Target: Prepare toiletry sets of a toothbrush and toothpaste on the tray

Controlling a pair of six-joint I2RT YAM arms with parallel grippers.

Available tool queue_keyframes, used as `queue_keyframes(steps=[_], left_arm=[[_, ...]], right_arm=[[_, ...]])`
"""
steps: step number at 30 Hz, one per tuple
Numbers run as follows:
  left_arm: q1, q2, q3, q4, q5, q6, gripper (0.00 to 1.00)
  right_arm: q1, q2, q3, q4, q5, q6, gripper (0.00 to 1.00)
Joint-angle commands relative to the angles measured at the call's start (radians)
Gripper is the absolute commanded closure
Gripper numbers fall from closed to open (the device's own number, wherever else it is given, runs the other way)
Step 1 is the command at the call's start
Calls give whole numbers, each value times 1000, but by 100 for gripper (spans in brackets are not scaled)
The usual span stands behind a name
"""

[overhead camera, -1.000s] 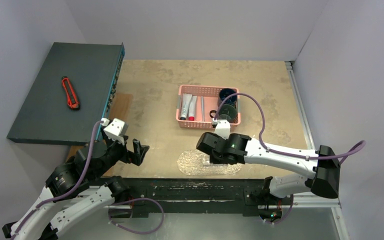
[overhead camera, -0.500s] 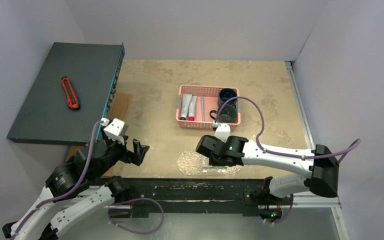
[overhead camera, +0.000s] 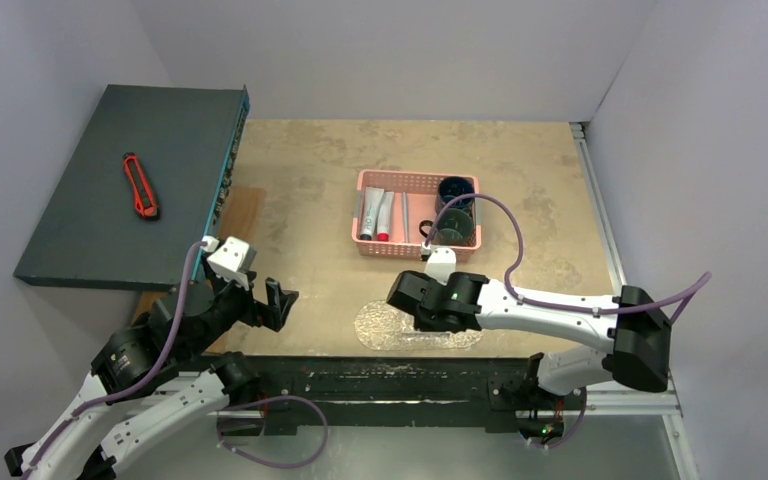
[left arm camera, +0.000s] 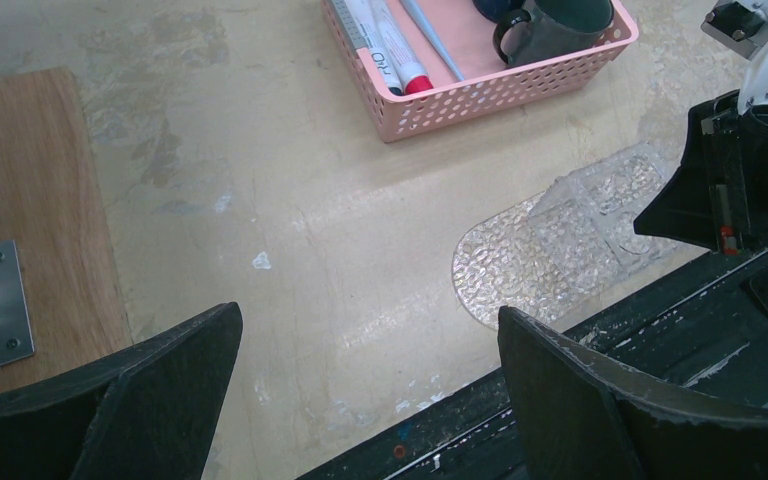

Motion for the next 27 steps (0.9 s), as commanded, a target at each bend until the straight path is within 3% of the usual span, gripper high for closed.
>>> queue_keyframes(steps=[1, 27], left_arm=[[-3, 11, 0, 7, -17, 9, 1], [-3, 9, 0, 8, -16, 9, 1]], right_arm=[[5, 13, 17, 23, 39, 12, 100], [30, -17, -27, 36, 16, 5, 100]])
